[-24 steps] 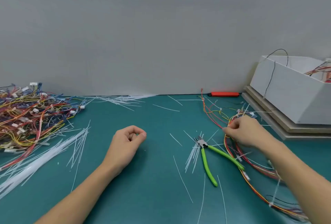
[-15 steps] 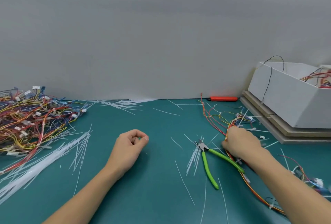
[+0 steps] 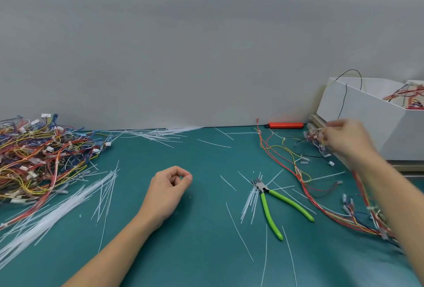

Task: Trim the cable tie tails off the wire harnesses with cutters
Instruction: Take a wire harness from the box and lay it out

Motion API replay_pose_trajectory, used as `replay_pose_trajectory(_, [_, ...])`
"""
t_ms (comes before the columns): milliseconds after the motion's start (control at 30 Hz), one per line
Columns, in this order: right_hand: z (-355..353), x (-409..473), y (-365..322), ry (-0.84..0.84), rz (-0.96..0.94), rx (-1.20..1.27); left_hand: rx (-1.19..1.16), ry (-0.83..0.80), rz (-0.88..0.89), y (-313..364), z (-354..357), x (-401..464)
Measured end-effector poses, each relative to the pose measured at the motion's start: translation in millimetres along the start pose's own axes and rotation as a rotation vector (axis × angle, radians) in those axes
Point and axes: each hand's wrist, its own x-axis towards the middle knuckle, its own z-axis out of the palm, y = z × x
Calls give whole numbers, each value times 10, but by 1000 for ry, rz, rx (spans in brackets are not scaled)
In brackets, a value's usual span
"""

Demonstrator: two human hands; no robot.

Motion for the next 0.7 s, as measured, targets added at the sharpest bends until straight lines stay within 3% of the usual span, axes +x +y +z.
replay_pose_trajectory(100, [-236,107,-199,-36,-54,203,7,1,-1,4,5,7])
replay_pose_trajectory(367, [-839,358,-982,-37,-200,394,-10,-1,-10,14,7,3])
replay_pose_trajectory(533, [-1011,454,-1431,30,-290,340,-4,-19,-19,-10,16,4])
replay_pose_trajectory(700, [-1017,351,-1763,-154,-331,575,-21,-28,-21,-12,11,5])
